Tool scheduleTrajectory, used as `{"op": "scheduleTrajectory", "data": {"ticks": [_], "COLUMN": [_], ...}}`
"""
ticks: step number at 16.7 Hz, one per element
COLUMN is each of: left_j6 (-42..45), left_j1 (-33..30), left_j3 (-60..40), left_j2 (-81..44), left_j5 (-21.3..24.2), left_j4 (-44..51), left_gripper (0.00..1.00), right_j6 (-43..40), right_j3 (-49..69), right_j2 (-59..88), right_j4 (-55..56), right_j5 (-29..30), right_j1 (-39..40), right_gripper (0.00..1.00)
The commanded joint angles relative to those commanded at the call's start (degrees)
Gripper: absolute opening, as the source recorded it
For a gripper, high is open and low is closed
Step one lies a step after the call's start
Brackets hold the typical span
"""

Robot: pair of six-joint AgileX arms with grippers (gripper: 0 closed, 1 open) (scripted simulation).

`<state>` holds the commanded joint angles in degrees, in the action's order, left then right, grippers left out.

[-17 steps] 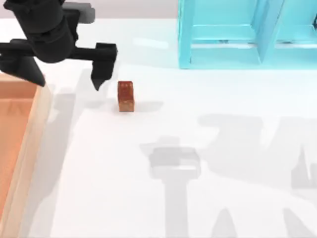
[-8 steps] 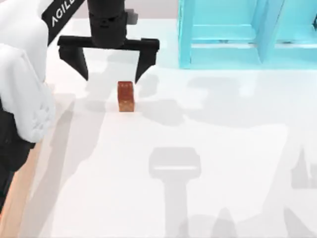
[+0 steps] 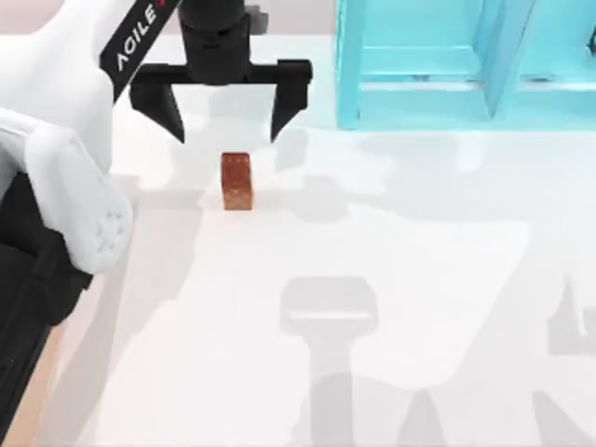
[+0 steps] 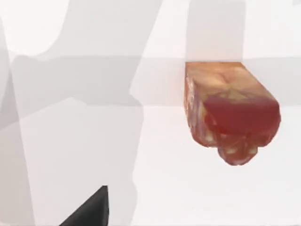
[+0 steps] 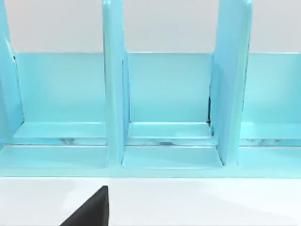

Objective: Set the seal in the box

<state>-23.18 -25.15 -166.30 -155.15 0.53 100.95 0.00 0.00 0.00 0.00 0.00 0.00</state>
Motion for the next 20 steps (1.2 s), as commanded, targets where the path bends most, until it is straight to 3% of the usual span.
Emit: {"op": "scheduleTrajectory", "data": {"ticks": [8,16,20], "left_j6": [0.13,0.05,0.06], "left_j1": [0.13,0.09,0.12], "left_j3": [4.19,31.92,38.07], "left_j2": [0.9,6.43,7.93], "left_j5": [-0.02,-0.09,-0.11], "left_j4": [-3.57,-24.36,-29.93], "left_gripper": [1.0,1.0,1.0], "right_j6": [0.0,0.0,0.0], "right_j3": [0.0,0.0,0.0], "right_j2": [0.0,0.0,0.0], "right_j4": [0.0,0.0,0.0], "right_j5": [0.0,0.0,0.0], "right_j1": [0.0,0.0,0.0], "right_gripper": [1.0,1.0,1.0]}}
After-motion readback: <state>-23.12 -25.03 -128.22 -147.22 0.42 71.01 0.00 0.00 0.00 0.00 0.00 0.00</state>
